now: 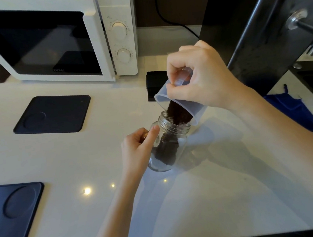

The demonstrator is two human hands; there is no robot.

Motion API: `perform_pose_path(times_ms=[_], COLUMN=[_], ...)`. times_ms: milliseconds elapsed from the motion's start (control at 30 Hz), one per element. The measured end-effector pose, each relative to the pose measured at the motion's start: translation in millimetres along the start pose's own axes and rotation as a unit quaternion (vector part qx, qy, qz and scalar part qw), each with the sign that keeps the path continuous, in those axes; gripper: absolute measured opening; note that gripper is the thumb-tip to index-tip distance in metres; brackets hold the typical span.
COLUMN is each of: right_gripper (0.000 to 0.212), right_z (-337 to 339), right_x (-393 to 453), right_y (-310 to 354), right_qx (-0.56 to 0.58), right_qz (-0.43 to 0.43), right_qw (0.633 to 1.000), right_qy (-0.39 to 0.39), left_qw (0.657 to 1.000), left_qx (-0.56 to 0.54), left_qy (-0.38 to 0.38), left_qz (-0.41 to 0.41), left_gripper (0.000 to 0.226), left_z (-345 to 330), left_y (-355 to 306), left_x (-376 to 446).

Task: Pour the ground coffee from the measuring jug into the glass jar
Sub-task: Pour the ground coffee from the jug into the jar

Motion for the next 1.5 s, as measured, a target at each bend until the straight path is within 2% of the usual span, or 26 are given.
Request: perform_pose_path(times_ms=[800, 1500], right_gripper=[0.013, 0.012], right_z=[-1.3, 0.9], right_x=[0.6, 0.3], right_y=[6.0, 11.6], right_qx=[-0.014, -0.018], right_qz=[0.058, 0.076], right_qw=[0.998, 0.997], right_qy=[-0.016, -0.012], left_qw=[1.0, 1.0], left_qx=[-0.02, -0.028], left_qy=[0.004, -0.004], left_qz=[0.012, 0.011], left_gripper=[0.05, 0.05], left_z=[-0.3, -1.3], left_y=[2.2, 0.7], left_x=[0.8, -2.0])
Point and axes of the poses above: each hand's wrist, its own x-axis towards the middle knuckle, its own z-axis out of the back of the hand, y = z × x, the point moved 1 cm from there along x, towards the middle knuckle, and after that the axes turned 12 degrees about -y, right-handed, at the moved point
